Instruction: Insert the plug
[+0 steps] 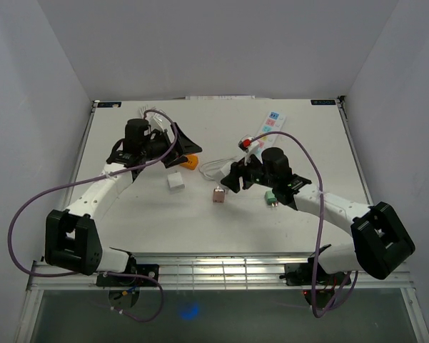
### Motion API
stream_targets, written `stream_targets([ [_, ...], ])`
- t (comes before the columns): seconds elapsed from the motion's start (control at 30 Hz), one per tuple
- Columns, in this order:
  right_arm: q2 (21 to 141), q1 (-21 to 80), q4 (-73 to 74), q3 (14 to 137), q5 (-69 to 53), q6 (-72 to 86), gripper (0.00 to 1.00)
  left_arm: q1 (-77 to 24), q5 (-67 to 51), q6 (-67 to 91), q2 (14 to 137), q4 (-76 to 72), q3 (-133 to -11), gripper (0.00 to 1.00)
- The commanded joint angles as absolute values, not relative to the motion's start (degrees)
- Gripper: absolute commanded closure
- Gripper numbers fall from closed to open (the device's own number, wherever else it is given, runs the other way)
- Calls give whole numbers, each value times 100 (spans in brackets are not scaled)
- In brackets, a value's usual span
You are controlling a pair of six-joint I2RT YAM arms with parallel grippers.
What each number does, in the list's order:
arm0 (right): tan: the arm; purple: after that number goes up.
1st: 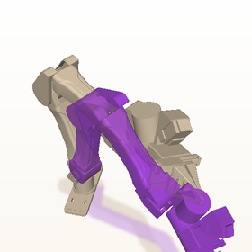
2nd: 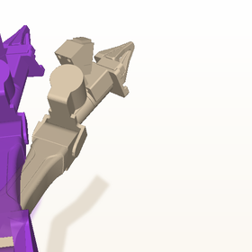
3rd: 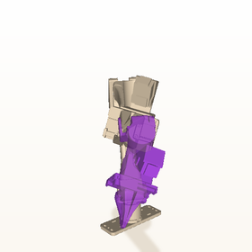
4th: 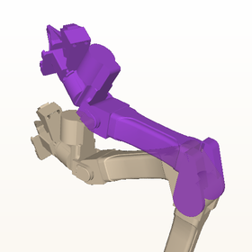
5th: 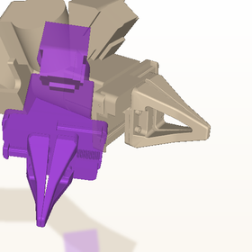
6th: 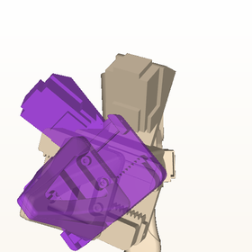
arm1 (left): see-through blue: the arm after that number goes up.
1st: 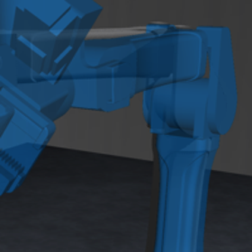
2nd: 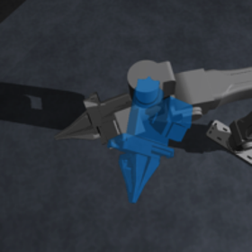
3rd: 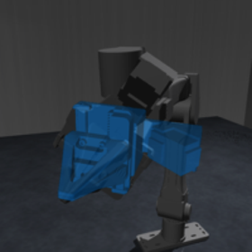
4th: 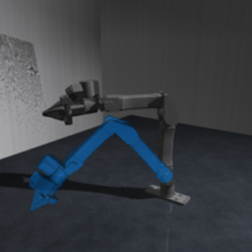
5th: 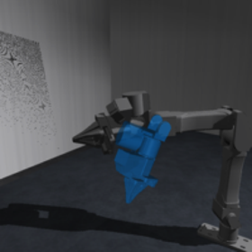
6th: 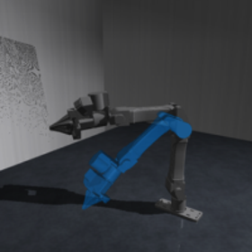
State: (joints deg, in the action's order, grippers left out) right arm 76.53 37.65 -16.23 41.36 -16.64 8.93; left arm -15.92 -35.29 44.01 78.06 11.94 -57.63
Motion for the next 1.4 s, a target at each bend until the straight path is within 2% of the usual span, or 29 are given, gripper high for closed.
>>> stream_targets([
  [0.0, 7690, 3674, -1802, 4368, -1495, 967, 75, -1179, -3674, 4534, 7874, 1239, -6143, 2],
  [0.1, 7734, 3630, -1802, 4456, -1336, 993, 77, -783, -3683, 4815, 8296, 1047, -6336, 2],
  [0.4, 7901, 3621, -1767, 4790, -1257, 914, 78, -361, -2479, 4948, 10140, 1433, -7576, 3],
  [0.53, 7998, 3621, -1784, 4843, -1283, 870, 78, -238, -2496, 5316, 10642, 364, -7585, 5],
  [0.6, 8024, 3621, -1775, 4887, -1283, 844, 78, -211, -2698, 5379, 11036, 28, -7699, 11],
  [0.73, 8016, 3621, -1775, 4887, -1266, 800, 79, -176, -2769, 5388, 11460, -377, -8042, 12],
  [1.37, 8218, 3612, -1978, 4852, -1397, 721, 79, -176, -2776, 4878, 11786, -1450, -7796, 14],
])
